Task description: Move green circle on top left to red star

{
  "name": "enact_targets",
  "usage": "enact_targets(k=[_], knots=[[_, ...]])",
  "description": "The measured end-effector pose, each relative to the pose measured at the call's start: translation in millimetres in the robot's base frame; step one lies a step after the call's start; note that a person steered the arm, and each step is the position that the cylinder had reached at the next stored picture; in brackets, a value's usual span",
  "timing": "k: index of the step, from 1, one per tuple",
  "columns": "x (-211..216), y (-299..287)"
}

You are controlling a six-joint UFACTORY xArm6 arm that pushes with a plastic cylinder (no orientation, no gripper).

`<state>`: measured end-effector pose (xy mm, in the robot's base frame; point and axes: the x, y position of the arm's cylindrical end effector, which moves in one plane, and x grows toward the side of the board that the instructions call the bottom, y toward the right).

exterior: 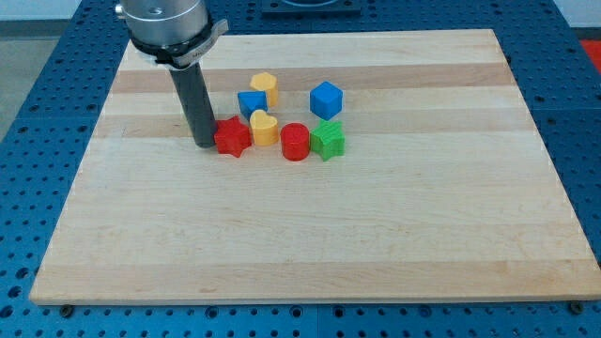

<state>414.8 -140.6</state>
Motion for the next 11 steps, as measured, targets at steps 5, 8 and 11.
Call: enact_targets(k=[5, 8, 11], knots=[[-6.4, -61.5], [-65.2, -46.4], [-59.3, 11.9]])
